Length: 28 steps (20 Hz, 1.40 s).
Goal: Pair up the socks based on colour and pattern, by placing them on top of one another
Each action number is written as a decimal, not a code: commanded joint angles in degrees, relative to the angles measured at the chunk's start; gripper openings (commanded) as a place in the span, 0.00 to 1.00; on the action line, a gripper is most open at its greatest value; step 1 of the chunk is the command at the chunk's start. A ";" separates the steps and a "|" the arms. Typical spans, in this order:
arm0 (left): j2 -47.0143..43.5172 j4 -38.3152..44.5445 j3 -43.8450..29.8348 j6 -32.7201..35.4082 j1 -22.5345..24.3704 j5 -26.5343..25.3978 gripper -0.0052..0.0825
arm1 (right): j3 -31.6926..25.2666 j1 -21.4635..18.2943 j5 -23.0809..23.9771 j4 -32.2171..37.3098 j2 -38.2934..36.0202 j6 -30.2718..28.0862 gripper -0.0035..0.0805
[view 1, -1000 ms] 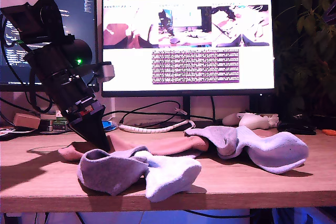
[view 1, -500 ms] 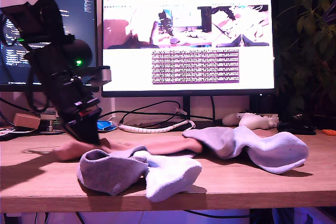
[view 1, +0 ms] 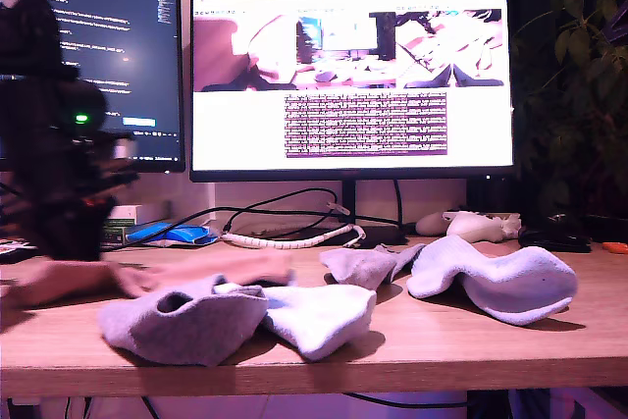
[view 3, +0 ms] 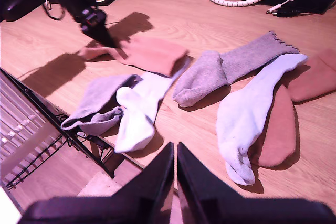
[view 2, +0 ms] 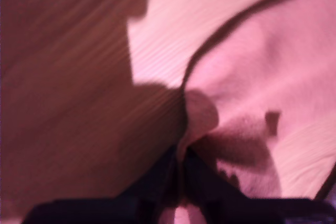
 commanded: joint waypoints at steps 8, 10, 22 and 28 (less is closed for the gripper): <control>-3.85 -9.27 0.28 -2.93 2.19 -12.83 0.04 | -1.07 0.24 -0.28 0.52 -0.02 0.00 0.03; -5.66 -12.92 0.31 -5.90 3.26 -12.90 0.04 | -1.07 0.24 -0.28 0.55 -0.02 0.00 0.03; -6.01 -22.93 0.31 -5.70 0.57 -6.60 0.52 | -1.07 0.35 -0.28 0.83 -0.02 0.02 0.03; -6.05 -23.96 1.86 -3.87 0.52 -13.62 0.52 | -1.07 1.25 -0.28 0.81 -0.02 0.00 0.03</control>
